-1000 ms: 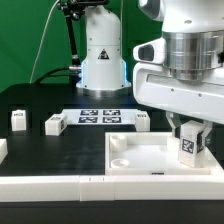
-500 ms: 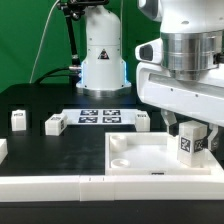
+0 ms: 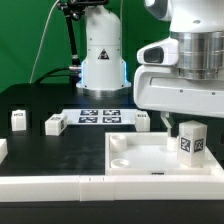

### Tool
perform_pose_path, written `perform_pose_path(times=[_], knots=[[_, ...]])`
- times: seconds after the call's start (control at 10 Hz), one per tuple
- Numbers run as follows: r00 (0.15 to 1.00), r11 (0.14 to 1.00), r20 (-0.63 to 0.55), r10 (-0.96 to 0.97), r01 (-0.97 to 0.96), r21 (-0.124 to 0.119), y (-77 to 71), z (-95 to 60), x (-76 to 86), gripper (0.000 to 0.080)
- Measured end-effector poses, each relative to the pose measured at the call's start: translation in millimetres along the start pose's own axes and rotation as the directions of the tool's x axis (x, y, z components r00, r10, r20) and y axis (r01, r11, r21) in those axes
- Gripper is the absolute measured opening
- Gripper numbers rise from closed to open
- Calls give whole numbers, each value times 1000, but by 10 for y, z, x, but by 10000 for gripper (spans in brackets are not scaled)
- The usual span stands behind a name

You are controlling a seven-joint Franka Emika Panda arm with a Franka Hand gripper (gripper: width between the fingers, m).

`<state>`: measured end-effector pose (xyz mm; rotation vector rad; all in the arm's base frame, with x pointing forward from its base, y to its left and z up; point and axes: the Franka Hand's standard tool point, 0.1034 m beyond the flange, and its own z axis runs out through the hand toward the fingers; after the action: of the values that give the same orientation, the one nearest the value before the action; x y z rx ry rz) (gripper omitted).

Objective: Assemble one leg

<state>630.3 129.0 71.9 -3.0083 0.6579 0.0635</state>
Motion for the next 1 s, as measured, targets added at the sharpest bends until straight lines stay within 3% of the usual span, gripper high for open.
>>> perform_pose_path(times=[0.3,0.7,1.0], knots=[[961,961,-2,-276,276,-3,-21,-7,-7,649],[798,798,-10,-603,603,-15,-24,-3,4,649],[768,768,-9,-640,640,-14,-20,4,4,605]])
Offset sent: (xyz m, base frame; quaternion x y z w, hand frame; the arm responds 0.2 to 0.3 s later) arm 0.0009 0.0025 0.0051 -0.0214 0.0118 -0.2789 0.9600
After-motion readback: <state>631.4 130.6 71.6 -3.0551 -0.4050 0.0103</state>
